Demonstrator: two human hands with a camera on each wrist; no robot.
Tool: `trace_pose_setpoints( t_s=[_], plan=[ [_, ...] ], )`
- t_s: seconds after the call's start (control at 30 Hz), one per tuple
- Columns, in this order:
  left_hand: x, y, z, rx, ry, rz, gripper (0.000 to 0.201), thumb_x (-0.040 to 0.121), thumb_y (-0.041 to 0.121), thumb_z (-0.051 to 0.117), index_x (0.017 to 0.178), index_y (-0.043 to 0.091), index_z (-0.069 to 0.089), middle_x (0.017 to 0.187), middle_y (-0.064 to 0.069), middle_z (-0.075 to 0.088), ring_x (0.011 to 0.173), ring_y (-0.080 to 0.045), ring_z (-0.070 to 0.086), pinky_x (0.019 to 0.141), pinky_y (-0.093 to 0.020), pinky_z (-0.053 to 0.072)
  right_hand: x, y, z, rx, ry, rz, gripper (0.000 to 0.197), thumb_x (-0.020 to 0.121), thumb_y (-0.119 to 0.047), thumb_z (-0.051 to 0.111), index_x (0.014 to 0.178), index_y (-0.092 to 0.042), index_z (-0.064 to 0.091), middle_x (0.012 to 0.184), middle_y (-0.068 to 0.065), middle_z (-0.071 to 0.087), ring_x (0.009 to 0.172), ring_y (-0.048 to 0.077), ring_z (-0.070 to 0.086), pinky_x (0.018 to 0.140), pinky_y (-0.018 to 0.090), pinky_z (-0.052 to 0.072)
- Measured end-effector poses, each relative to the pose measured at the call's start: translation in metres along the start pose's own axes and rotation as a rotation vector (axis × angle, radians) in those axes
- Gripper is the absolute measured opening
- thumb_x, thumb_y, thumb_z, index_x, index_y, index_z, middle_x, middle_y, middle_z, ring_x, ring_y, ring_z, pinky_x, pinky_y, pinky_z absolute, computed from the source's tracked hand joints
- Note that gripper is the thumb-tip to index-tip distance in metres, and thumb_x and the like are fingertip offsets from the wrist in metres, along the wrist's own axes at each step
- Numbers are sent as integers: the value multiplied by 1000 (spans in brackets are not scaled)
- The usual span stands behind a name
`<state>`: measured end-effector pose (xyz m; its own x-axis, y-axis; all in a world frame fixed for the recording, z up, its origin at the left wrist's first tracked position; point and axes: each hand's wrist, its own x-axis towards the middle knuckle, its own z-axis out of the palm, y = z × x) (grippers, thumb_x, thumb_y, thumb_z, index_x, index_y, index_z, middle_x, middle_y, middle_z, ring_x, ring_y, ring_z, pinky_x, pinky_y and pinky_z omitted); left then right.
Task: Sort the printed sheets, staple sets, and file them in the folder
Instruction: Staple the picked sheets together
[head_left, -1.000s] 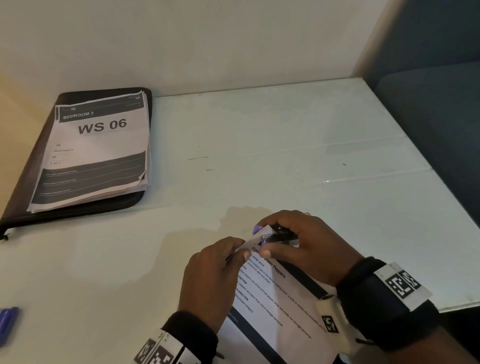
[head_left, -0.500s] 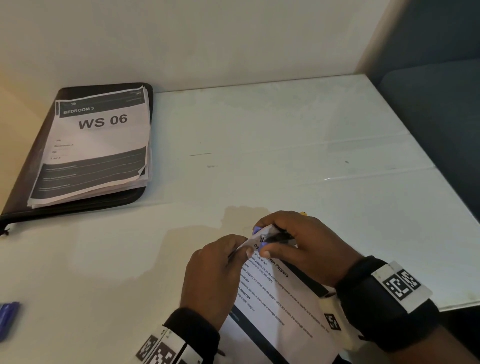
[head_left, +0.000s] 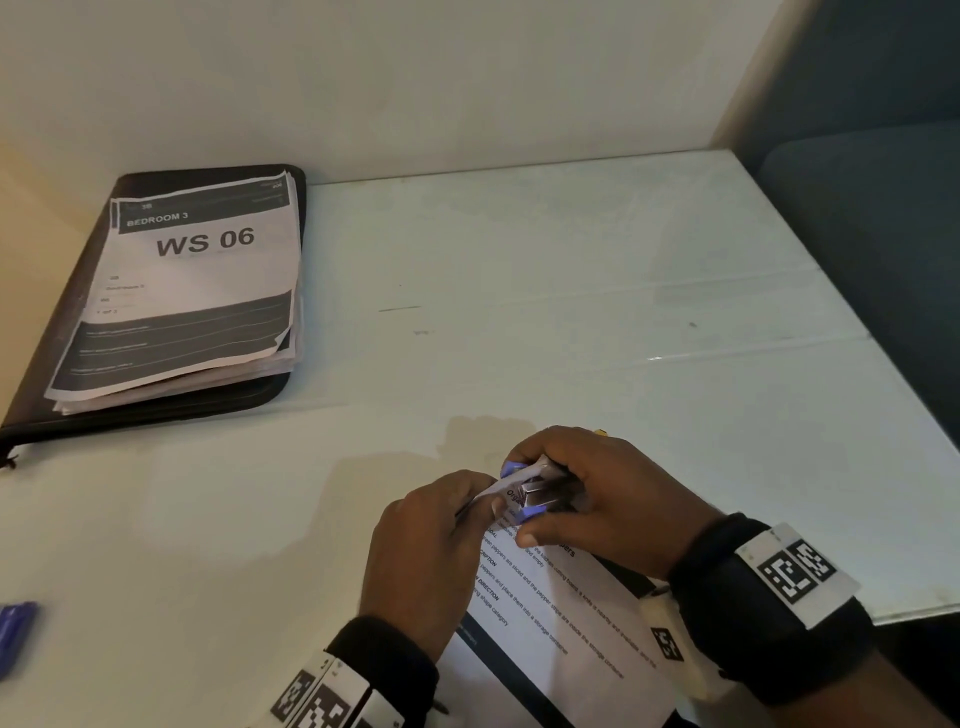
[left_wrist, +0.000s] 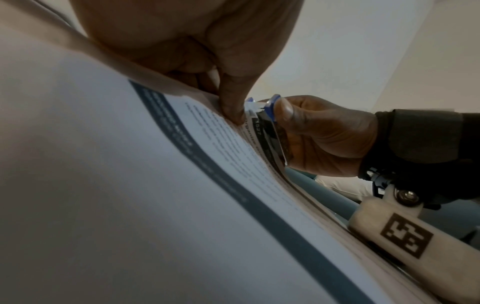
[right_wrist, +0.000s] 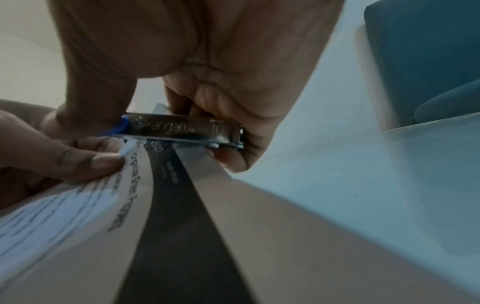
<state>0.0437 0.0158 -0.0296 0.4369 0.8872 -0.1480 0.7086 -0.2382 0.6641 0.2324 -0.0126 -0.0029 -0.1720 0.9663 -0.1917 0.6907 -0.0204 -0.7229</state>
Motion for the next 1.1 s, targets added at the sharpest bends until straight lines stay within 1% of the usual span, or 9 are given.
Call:
trace_pose_setpoints(
  t_s=[0.27, 0.4, 0.67, 0.73, 0.8, 0.87, 0.93, 1.0, 1.1],
  plan=[
    [1, 0, 0, 4, 3, 7, 21, 96, 41, 46, 102, 32, 65, 78, 17, 58, 69, -4, 53, 61, -3, 33, 1, 5, 1, 20, 79, 11, 39, 75, -44, 75, 110, -35, 63, 101, -18, 65, 95, 2, 57, 83, 26, 48],
    [0, 0, 1, -5, -1, 15, 21, 95, 43, 47, 99, 33, 65, 78, 16, 61, 70, -5, 55, 62, -5, 35, 0, 5, 0, 40, 99, 25, 41, 73, -49, 70, 111, -35, 64, 103, -17, 68, 95, 0, 59, 86, 23, 49],
    [2, 1, 2, -10, -33, 19, 7, 95, 40, 46, 95, 39, 54, 79, 21, 56, 72, 0, 53, 67, -2, 35, 0, 5, -1, 54, 112, 35, 29, 75, -37, 79, 101, -34, 68, 96, -17, 70, 90, 1, 62, 82, 26, 52],
    [2, 1, 2, -55, -37, 29, 19, 93, 49, 41, 99, 38, 56, 84, 21, 59, 77, 0, 56, 73, -6, 41, 1, 4, 0, 54, 127, 34, 28, 74, -38, 79, 99, -32, 69, 94, -16, 70, 88, 1, 63, 80, 28, 53],
    [2, 6, 1, -192, -34, 14, 43, 87, 66, 39, 114, 37, 56, 100, 23, 62, 90, 2, 58, 85, -13, 47, 1, 4, 2, 65, 148, 19, 26, 73, -39, 77, 97, -30, 70, 90, -14, 71, 84, 4, 63, 77, 31, 53],
    [2, 11, 0, -273, -56, 24, 63, 73, 79, 44, 127, 46, 46, 114, 31, 55, 103, 9, 53, 92, -10, 41, 2, 4, 4, 57, 165, 3, 26, 74, -44, 71, 95, -29, 71, 87, -10, 71, 81, 6, 64, 74, 33, 53],
    [4, 15, 1, -256, -84, 75, 61, 63, 77, 54, 118, 57, 39, 112, 41, 45, 103, 22, 46, 86, 2, 33, 3, 4, 5, 45, 168, -6, 24, 77, -43, 70, 94, -26, 70, 85, -8, 71, 80, 8, 64, 74, 35, 53],
    [7, 16, 2, -265, -77, 85, 51, 62, 68, 62, 107, 60, 38, 103, 45, 46, 98, 27, 44, 80, 7, 30, 3, 5, 5, 32, 173, -10, 24, 79, -42, 73, 94, -24, 71, 85, -7, 71, 79, 8, 64, 74, 32, 53],
    [9, 15, 4, -273, -54, 123, 56, 61, 70, 63, 112, 51, 51, 106, 36, 60, 102, 16, 52, 83, 2, 36, 0, 7, 3, 39, 181, -9, 18, 79, -37, 74, 91, -25, 71, 81, -8, 71, 76, 7, 63, 70, 30, 52]
  ],
)
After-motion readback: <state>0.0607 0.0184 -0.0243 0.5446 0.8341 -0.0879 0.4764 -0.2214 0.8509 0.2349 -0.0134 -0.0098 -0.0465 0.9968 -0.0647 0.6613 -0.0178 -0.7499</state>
